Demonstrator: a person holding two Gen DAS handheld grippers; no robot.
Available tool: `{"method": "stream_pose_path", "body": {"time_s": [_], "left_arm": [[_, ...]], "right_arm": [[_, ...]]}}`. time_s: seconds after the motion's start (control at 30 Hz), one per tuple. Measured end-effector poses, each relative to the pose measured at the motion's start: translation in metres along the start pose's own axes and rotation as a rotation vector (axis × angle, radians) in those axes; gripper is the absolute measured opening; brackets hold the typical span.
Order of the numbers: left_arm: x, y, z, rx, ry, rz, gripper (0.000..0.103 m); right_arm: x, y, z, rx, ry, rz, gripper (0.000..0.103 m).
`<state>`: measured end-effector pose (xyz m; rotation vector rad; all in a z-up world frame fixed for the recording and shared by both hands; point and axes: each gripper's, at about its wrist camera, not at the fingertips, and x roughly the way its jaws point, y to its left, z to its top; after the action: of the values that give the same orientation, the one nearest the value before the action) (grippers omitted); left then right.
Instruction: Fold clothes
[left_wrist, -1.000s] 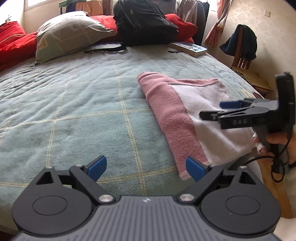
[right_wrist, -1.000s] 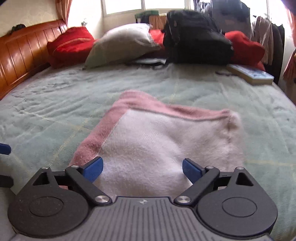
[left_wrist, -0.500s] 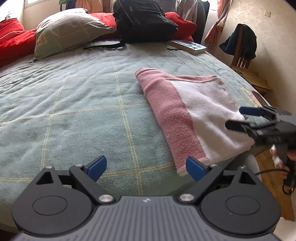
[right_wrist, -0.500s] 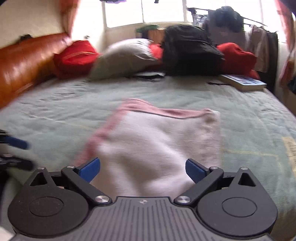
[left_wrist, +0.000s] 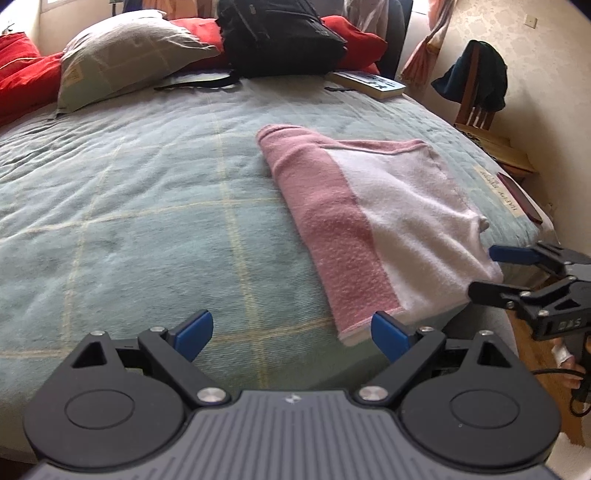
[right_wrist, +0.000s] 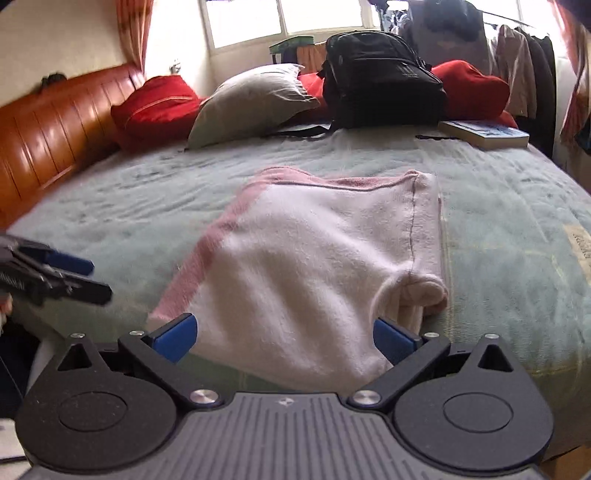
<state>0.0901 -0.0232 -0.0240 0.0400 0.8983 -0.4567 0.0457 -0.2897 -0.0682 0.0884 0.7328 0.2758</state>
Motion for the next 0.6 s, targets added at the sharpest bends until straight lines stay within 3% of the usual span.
{"method": "stream_pose_path", "body": {"time_s": [0.13, 0.4, 0.6], "left_arm": [[-0.001, -0.003, -0.002, 0.014, 0.000, -0.023, 0.093], [0.001, 0.005, 0.014, -0.076, -0.037, -0.068, 0.093], [0.014, 0.001, 0.024, -0.083, -0.027, -0.075, 0.093]], "right_arm": [[0.001, -0.003, -0.003, 0.016, -0.008, 0.009, 0.103], [-0.001, -0.022, 0.043, 0.016, -0.187, 0.039, 0.103], [0.033, -0.065, 0.044, 0.131, -0.124, 0.009, 0.103]]}}
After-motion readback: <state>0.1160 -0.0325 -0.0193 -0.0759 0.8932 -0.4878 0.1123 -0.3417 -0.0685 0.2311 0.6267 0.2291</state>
